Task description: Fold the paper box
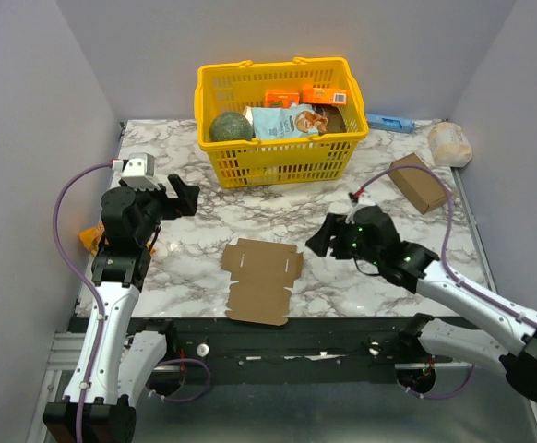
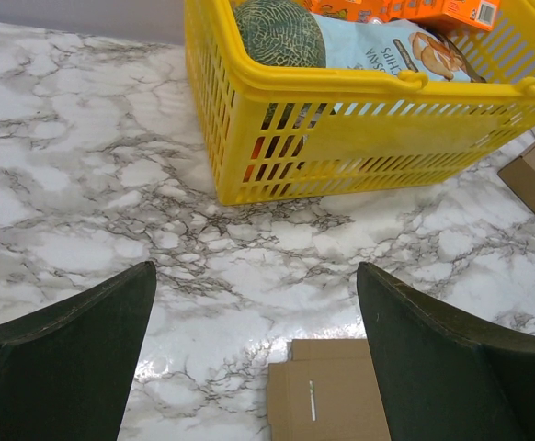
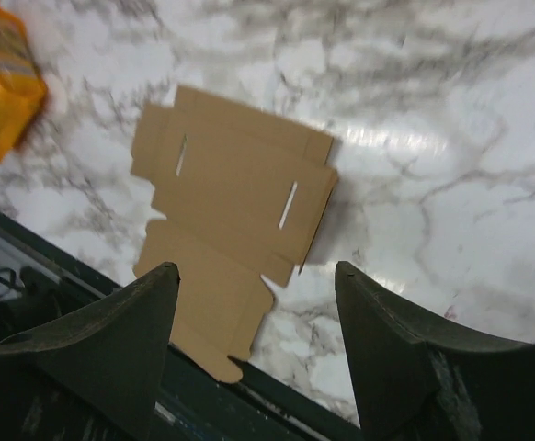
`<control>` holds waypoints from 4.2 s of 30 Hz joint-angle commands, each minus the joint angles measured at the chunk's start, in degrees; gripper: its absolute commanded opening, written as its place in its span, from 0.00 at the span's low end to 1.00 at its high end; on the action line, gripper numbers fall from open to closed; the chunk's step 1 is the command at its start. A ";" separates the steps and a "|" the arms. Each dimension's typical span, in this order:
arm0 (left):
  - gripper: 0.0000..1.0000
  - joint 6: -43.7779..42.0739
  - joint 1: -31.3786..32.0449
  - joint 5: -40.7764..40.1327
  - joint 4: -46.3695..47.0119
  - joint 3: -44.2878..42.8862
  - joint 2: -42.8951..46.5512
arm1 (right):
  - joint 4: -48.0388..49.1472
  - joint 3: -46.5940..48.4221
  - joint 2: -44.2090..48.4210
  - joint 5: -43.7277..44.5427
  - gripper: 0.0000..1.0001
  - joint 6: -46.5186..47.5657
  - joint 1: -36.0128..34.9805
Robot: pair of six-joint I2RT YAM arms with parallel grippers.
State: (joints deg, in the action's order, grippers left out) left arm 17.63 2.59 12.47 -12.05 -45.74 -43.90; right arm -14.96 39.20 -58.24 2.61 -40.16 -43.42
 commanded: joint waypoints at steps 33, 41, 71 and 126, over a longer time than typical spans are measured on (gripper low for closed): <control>0.94 -2.77 5.32 2.82 -3.85 -1.73 -5.84 | -2.88 12.74 -35.71 10.48 0.49 -5.80 -8.26; 0.89 -3.12 7.16 5.72 -3.41 -1.55 -8.04 | -1.39 11.78 -35.81 11.89 0.08 -6.07 -7.39; 0.98 3.20 8.22 33.75 5.72 -0.50 -19.65 | 0.99 -4.40 22.19 12.16 0.00 0.61 2.55; 0.00 -14.98 23.24 25.87 -4.29 -3.66 -17.19 | 2.18 5.64 11.75 -9.18 0.91 -11.58 2.55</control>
State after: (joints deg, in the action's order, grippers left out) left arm 7.35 22.87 44.80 -13.28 -47.66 -62.92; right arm -20.80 49.21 -43.88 2.46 -35.79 -40.88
